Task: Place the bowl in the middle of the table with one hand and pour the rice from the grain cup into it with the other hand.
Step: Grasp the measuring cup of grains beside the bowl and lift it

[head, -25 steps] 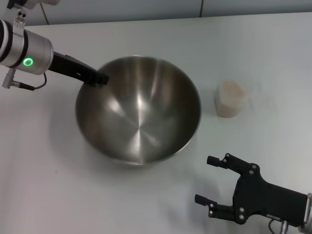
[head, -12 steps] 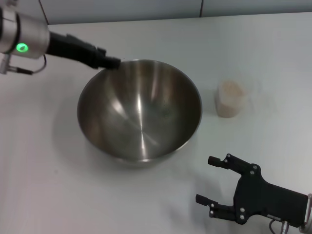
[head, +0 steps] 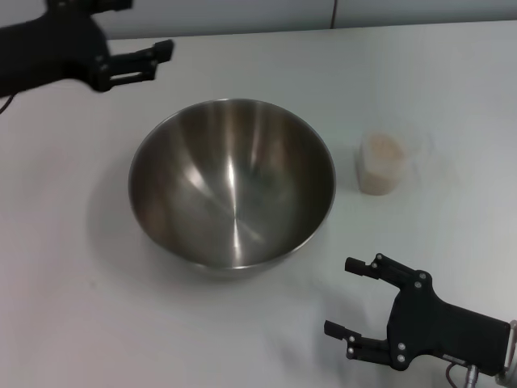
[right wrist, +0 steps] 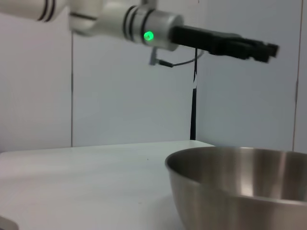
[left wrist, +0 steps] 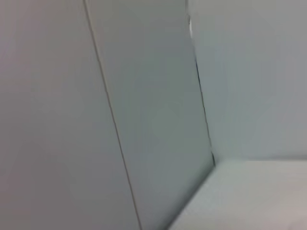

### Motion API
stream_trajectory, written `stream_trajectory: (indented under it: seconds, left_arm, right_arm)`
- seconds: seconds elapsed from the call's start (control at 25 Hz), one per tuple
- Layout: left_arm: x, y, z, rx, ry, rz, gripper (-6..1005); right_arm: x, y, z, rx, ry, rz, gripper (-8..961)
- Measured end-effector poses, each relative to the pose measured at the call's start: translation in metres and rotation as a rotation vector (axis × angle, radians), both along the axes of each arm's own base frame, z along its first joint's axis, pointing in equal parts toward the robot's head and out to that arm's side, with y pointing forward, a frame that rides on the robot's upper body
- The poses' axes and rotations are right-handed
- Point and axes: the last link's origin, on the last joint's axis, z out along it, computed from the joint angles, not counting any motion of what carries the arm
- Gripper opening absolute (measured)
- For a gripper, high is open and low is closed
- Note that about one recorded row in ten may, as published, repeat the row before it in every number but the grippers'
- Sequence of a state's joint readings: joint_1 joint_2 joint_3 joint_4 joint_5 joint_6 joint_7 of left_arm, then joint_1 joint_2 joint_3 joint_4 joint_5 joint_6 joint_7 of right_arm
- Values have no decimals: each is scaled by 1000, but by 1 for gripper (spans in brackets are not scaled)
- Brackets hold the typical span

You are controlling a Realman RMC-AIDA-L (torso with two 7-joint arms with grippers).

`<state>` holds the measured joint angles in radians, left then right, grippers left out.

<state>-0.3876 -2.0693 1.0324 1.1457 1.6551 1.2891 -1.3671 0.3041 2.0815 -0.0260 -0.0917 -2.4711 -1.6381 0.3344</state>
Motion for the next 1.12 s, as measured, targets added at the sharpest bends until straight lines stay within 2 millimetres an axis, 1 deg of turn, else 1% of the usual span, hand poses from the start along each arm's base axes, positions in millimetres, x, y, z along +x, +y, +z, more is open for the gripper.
stream_trajectory:
  seconds: [0.12, 0.16, 0.24, 0.36, 0.44, 0.48, 0.56, 0.6, 0.72, 1.0, 1.12]
  left_arm:
    - [-19, -19, -1, 55, -60, -61, 833]
    - [-23, -23, -2, 64, -75, -77, 832]
    - [-38, -38, -7, 74, -106, -119, 831]
    - [-52, -52, -13, 72, -122, -145, 830]
    - [-52, -52, -13, 72, -122, -145, 829]
    - [-67, -65, -20, 66, -125, -153, 828]
    - [-84, -80, -28, 67, -130, -153, 827]
    - [-84, -80, -28, 67, -130, -153, 827]
    - [-102, -101, -37, 79, -135, -146, 827]
    - [-124, -130, -47, 106, -126, -98, 827]
    - [-132, -142, -49, 109, -130, -63, 827]
  right_arm:
    - [0, 0, 0, 0, 0, -1, 828]
    - [0, 0, 0, 0, 0, -1, 828]
    - [0, 0, 0, 0, -1, -1, 828]
    - [0, 0, 0, 0, -1, -2, 828]
    - [0, -1, 0, 0, 0, -2, 828]
    - [0, -1, 0, 0, 0, -2, 828]
    - [0, -1, 0, 0, 0, -2, 828]
    - [0, -1, 0, 0, 0, -2, 828]
    - [1, -1, 0, 1, -1, -2, 829]
    - [1, -1, 0, 10, 3, -14, 829]
    - [4, 2, 5, 61, 20, -56, 829]
